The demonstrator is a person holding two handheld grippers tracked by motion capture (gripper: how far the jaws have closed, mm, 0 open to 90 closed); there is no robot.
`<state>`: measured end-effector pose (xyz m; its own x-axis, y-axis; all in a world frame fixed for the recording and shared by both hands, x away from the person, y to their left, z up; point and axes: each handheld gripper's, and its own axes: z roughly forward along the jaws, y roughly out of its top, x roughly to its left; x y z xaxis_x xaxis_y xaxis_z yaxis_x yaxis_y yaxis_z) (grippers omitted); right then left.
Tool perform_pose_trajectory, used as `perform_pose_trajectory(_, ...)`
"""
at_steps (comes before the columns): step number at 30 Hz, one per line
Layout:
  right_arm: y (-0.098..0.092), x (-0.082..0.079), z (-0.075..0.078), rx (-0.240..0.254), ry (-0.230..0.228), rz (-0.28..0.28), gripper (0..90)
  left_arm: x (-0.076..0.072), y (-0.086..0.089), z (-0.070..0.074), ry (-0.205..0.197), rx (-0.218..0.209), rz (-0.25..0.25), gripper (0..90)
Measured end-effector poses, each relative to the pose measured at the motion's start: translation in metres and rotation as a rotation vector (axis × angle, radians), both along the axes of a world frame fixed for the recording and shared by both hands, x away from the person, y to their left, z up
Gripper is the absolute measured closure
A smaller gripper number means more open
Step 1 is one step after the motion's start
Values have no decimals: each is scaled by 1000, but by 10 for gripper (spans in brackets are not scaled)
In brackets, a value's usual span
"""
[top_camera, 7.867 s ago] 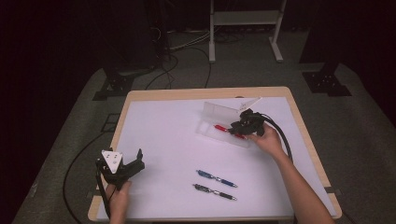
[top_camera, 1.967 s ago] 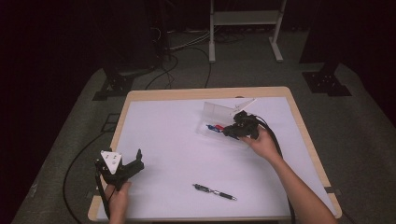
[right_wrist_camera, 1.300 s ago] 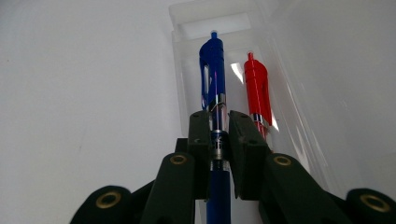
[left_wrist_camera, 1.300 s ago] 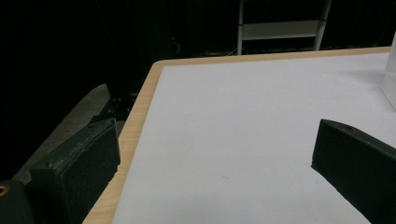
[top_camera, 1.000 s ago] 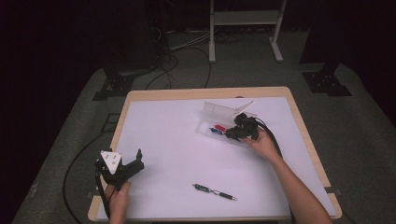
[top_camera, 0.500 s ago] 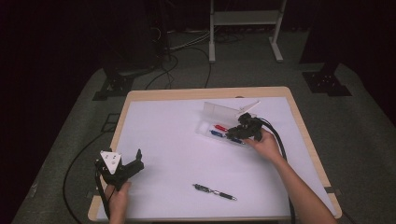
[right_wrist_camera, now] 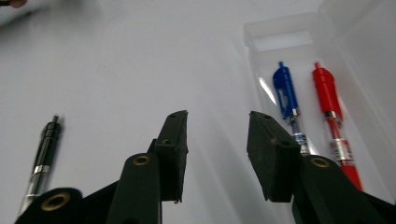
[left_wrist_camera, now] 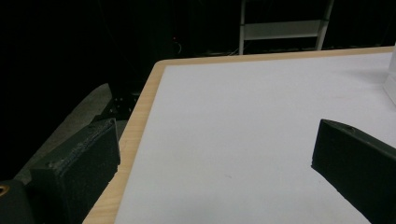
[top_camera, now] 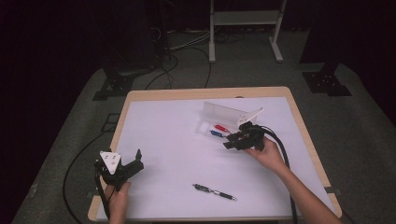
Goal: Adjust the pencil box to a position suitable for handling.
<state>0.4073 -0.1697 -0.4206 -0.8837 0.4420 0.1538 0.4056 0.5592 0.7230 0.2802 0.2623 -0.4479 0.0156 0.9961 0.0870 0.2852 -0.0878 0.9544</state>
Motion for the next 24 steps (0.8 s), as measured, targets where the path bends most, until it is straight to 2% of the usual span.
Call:
perform_pose_trajectory(4, 2, -11, 1, 12, 7, 10, 526, -1, -1, 0, -5, 0, -7, 4)
perform_pose_trajectory(17, 10, -43, 8, 39, -9, 52, 457, -1, -1, 0, -2, -5, -2, 4)
perform_pose_trajectory(19, 11, -47, 7, 36, -12, 60, 447, -1, -1, 1, -2, -5, -3, 3)
perform_pose_trajectory(21, 13, -54, 7, 21, -34, 64, 446, -1, -1, 0, -2, -5, -2, 3)
perform_pose_trajectory(24, 16, -62, 4, 13, -35, 71, 434, -1, -1, 0, -2, -3, -4, 4)
